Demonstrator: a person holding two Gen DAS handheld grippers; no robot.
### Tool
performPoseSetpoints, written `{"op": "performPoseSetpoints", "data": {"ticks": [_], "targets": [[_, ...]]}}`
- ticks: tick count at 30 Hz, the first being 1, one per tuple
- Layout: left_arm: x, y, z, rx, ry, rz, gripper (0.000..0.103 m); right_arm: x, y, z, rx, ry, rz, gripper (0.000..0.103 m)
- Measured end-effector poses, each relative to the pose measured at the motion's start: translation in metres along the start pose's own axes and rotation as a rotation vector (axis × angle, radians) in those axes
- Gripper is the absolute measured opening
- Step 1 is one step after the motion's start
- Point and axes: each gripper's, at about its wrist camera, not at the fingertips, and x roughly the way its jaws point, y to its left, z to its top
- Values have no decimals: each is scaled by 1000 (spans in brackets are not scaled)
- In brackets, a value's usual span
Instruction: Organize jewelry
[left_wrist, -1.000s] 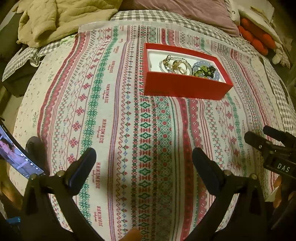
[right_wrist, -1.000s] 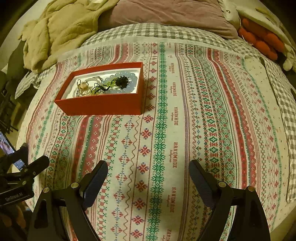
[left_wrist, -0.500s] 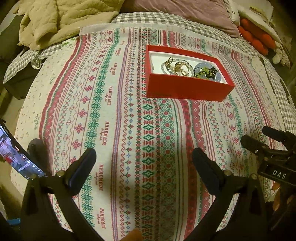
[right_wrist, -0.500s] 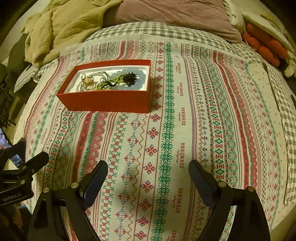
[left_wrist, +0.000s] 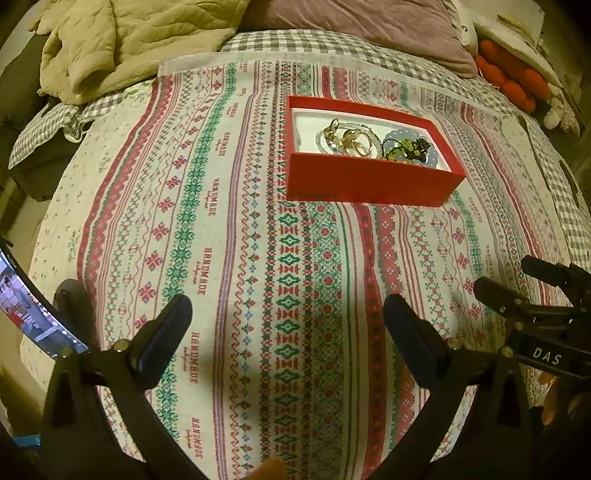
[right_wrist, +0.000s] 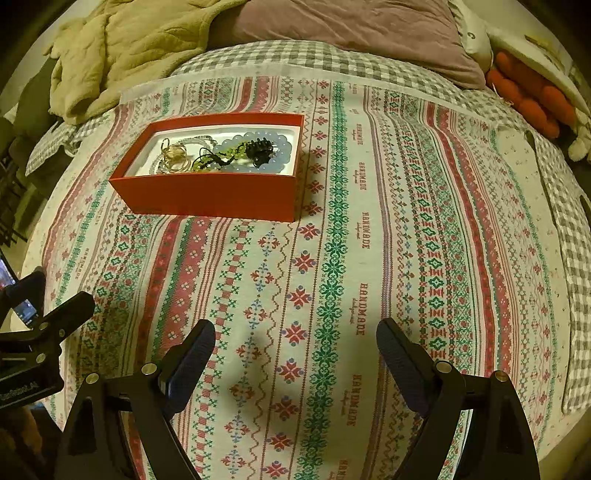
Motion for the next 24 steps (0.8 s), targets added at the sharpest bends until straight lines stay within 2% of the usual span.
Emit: {"op": "performPoseSetpoints", "data": {"ticks": [24], "targets": [[2, 1, -2, 8, 4, 4, 103, 1, -1, 0, 5, -12, -18, 90]]}}
